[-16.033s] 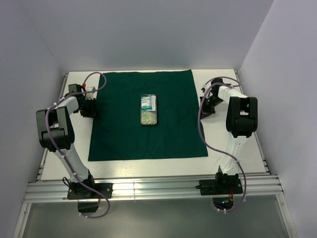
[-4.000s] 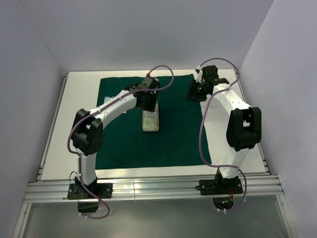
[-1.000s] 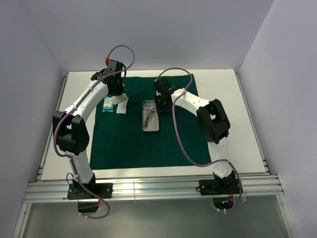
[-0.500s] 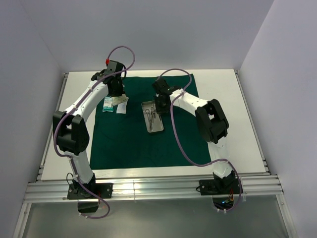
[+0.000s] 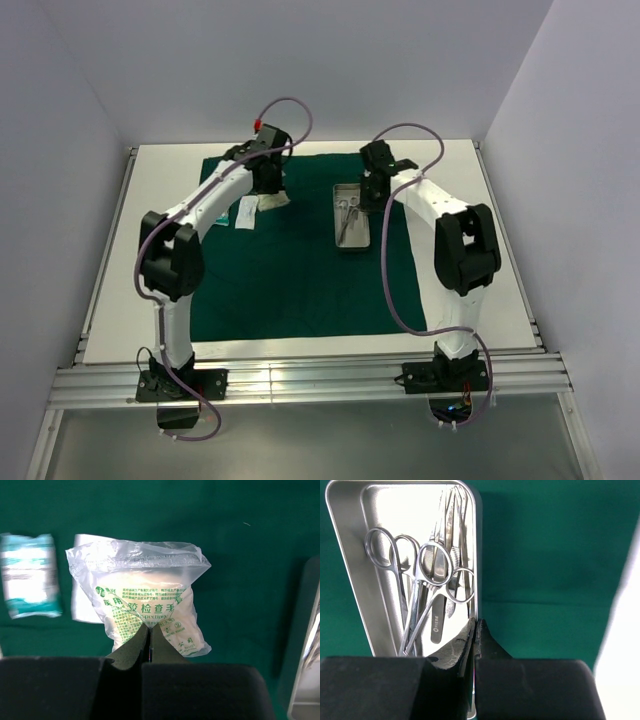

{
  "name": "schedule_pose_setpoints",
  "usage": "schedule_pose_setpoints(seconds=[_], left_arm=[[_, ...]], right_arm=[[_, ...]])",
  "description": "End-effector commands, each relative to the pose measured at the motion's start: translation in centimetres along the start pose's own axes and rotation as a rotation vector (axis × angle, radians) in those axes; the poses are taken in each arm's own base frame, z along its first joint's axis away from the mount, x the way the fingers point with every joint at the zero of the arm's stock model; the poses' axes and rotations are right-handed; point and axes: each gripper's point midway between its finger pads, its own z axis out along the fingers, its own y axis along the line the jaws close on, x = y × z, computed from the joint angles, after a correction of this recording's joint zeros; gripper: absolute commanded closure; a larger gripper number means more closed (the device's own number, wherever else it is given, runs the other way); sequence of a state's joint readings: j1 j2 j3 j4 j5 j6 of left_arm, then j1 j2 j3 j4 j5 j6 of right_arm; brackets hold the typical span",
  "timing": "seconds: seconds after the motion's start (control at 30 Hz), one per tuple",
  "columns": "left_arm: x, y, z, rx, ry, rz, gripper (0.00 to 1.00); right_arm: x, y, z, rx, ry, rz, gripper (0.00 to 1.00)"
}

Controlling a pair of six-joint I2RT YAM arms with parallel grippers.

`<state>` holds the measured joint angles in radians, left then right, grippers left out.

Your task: Open and lay out the surgical kit

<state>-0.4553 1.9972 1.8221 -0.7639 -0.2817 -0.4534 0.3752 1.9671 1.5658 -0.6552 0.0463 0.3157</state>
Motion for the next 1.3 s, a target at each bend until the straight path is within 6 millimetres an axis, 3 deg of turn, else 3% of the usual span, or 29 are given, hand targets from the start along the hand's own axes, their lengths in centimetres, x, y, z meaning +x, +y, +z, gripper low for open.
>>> schedule_pose_setpoints(seconds=[0.0, 0.07, 0.13, 0.23, 0.5, 0.97, 1.27], left_arm=[[-0.8, -3.2, 0.4, 0.055, -0.026, 0.013, 1.00], [0.7, -4.3, 2.0, 0.065, 0.019, 0.086, 1.00], [1.1, -4.7, 3.3, 0.044, 0.024, 0.177, 1.00], [1.3, -3.9, 4.4, 0.009, 0.033, 0.218, 1.00], [2.6, -3.9, 5.2, 0.066, 0.053, 0.346, 0.94], [5.1, -3.4, 7.8, 0.061, 0.135, 0.297, 0.92], [5.9, -2.5, 8.9, 0.067, 0.180, 0.280, 0.76]], right_arm=[[-2.4, -2.6, -2.4, 0.020, -0.089, 0.009, 1.00], [-2.6, -3.5, -2.5, 0.023, -0.098, 0.001, 1.00], [-2.8, -4.2, -2.7, 0.020, -0.102, 0.007, 1.00], [-2.8, -4.5, -2.7, 0.001, -0.092, 0.012, 1.00], [-2.5, -3.9, -2.5, -0.040, -0.079, 0.011, 1.00], [-2.4, -3.1, -2.2, -0.064, -0.057, 0.018, 1.00], [-2.4, -2.3, -2.0, -0.077, -0.048, 0.020, 1.00]])
